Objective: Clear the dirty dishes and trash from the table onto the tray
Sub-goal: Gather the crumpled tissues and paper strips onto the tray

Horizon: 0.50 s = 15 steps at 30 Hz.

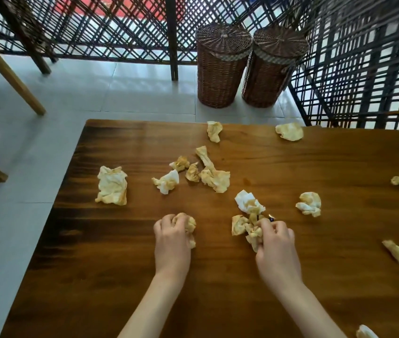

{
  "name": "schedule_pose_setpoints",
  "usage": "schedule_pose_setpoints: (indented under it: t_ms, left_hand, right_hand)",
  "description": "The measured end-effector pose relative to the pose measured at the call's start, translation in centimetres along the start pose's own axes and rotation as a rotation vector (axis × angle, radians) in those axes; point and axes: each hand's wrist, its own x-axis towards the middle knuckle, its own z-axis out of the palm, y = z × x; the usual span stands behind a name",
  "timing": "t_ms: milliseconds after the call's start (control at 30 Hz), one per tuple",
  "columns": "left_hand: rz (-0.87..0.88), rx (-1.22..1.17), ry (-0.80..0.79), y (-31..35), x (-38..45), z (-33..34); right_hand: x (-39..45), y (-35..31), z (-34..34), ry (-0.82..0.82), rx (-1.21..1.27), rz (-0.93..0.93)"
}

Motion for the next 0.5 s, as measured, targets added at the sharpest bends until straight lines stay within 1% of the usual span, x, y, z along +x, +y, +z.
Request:
schedule_pose_setpoints:
  t_ms: [100,233,267,333,400,433,500]
  left_hand:
    - [0.074,-0.056,0.063,-0.9,0.6,-0.6]
    - [0.024,-0.151,0.282,-2.6,3.8,-2.5]
    - [0.006,-0.167,0.316,-3.2,4.8,-3.0]
    - [-0.023,-0.177,0.333,-4.2,6.6,-3.9]
    - [-0.033,-0.153,0.311,-4.8,8.1,-4.1]
    - [-0.047,-0.109,0.293,-4.9,8.6,-4.1]
    - [-0.136,0.038,0.260,-5.1,9.5,-3.9]
  right_hand:
    - [1.3,-0.4,0.1,0.020,-0.030,-0.019]
    - [3.4,-0.4,0.5,0.009,-0.078,-0.032]
    - [3.7,-0.3,0.7,-0.008,-0.095,-0.033]
    - [4.2,-0.3,1.2,-0.066,-0.120,-0.033]
    - [4.5,0.0,1.6,-0.146,-0.099,-0.029]
    - [4.6,0.2,1.8,-0.189,-0.071,-0.026]
    - [4.8,0.6,2.2,-0.269,-0.034,-0.018]
